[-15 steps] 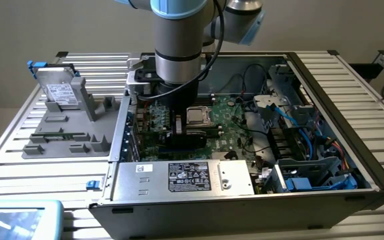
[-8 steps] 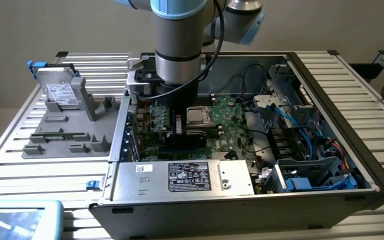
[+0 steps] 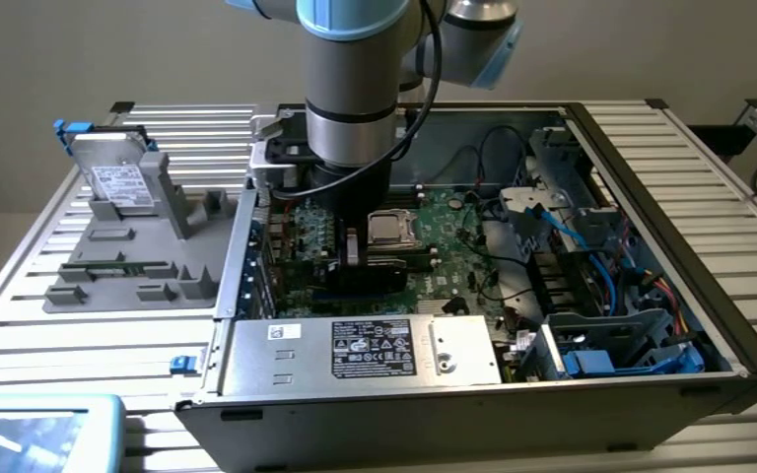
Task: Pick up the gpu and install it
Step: 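Insert the gpu into the slot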
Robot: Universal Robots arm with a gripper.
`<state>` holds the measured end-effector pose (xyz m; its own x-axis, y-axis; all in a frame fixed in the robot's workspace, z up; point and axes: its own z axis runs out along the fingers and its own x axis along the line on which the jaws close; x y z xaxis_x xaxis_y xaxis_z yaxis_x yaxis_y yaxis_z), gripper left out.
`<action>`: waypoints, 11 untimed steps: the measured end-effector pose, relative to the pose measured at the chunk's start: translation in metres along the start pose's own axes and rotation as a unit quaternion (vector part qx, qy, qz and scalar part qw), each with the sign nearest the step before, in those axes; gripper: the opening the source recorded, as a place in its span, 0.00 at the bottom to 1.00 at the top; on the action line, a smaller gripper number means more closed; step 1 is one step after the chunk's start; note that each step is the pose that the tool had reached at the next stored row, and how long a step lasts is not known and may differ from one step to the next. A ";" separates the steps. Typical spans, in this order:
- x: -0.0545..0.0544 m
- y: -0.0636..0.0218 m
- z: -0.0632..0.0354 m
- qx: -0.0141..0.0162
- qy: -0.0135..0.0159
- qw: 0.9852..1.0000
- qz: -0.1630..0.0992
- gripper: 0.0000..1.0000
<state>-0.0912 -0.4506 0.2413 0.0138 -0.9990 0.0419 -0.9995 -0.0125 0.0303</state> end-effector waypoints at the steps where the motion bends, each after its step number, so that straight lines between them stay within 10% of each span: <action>1: 0.000 0.0000 0.0000 0.000 0.000 1.000 0.000 0.28; 11: 0.000 -0.0001 -0.0002 0.000 0.000 1.000 0.000 0.42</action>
<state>-0.0911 -0.4506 0.2415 0.0137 -0.9990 0.0422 -0.9995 -0.0125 0.0296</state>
